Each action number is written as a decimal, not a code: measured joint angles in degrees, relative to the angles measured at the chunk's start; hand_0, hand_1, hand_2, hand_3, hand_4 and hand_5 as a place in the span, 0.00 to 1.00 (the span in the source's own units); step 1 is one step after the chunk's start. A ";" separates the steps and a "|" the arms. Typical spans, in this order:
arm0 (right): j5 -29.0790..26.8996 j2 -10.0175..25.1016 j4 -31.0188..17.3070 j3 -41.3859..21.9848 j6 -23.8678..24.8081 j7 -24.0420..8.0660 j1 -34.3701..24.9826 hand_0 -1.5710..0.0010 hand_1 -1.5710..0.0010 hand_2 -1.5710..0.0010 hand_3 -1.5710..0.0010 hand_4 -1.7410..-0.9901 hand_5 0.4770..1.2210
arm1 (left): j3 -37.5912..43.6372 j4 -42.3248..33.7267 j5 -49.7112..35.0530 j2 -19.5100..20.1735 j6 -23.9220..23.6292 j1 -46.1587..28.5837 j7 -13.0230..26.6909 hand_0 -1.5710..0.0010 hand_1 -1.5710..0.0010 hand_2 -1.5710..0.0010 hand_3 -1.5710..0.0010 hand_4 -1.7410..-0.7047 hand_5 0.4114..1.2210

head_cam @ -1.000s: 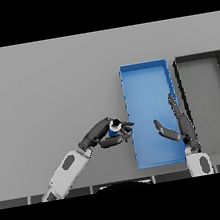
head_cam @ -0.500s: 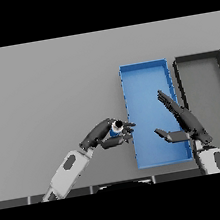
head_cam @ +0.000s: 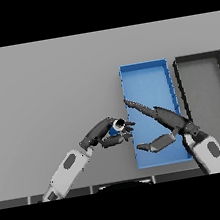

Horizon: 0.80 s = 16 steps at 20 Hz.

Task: Pick up the blue pipe and place it into the blue bin.

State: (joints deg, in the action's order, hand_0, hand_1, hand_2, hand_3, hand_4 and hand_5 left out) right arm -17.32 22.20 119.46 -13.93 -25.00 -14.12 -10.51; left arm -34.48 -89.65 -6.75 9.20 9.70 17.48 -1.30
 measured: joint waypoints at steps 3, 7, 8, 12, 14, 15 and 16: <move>0.97 -0.72 -1.86 -2.38 -1.45 -1.97 -4.62 1.00 1.00 1.00 1.00 0.61 0.07 | 0.31 0.03 -0.82 -0.13 0.85 0.03 -0.77 0.00 0.00 0.00 0.08 0.01 1.00; 0.17 -4.12 -6.32 -5.29 -2.75 -4.78 -11.69 1.00 1.00 1.00 1.00 0.67 0.07 | 1.28 0.91 -1.80 -0.31 2.01 0.91 -2.24 0.00 0.00 0.00 0.05 0.01 1.00; 0.33 -4.59 -6.98 -6.05 -3.32 -5.27 -12.42 1.00 1.00 1.00 1.00 0.68 0.07 | 1.07 0.92 -2.16 -0.34 2.60 0.57 -2.28 0.00 0.00 0.00 0.04 0.01 1.00; 1.40 -7.11 -11.24 -6.70 -3.12 -7.01 -16.18 1.00 1.00 0.99 1.00 0.69 0.05 | 0.86 0.80 -2.52 -0.25 3.49 0.01 -2.01 0.00 0.00 0.00 0.04 0.01 1.00; 0.97 -8.71 -12.86 -7.80 -3.85 -7.70 -17.42 1.00 0.99 0.97 1.00 0.68 0.05 | 0.92 0.83 -2.47 -0.23 3.42 0.16 -0.75 0.00 0.00 0.00 0.08 0.02 1.00; 1.34 -9.21 -14.44 -7.91 -4.48 -7.67 -18.48 0.99 0.98 0.96 0.99 0.67 0.05 | 1.27 1.05 -2.88 -0.01 4.01 0.32 -1.17 0.00 0.00 0.00 0.06 0.02 1.00; 1.37 -9.84 -15.17 -8.24 -5.00 -7.10 -19.25 0.97 0.95 0.93 0.97 0.63 0.06 | 1.53 0.63 -3.95 0.46 4.94 0.15 -1.10 0.00 0.00 0.00 0.11 0.02 1.00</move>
State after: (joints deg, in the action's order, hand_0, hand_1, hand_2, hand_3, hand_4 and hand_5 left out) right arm -15.94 12.36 104.30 -22.17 -30.00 -21.22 -29.76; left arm -32.94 -89.02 -10.70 9.66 14.65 17.63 -2.40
